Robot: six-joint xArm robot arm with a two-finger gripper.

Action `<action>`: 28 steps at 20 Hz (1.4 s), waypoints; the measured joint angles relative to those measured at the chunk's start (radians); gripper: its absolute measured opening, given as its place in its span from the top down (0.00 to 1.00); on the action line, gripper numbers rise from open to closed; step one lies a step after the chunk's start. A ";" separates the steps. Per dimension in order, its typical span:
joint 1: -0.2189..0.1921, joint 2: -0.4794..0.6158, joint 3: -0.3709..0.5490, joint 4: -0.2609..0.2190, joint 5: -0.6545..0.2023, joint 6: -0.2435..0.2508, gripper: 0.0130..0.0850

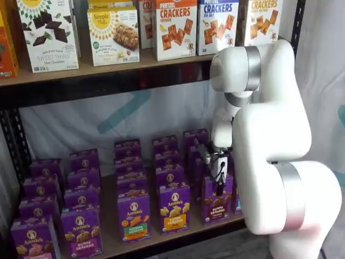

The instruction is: Pick up the purple box with a brown patch in the center, on the bottom shelf, the fifth box from the left

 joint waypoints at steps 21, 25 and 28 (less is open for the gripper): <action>0.012 -0.027 0.051 -0.019 -0.038 0.028 0.56; 0.013 -0.030 0.058 -0.018 -0.042 0.027 0.67; 0.013 -0.032 0.062 -0.017 -0.047 0.027 0.67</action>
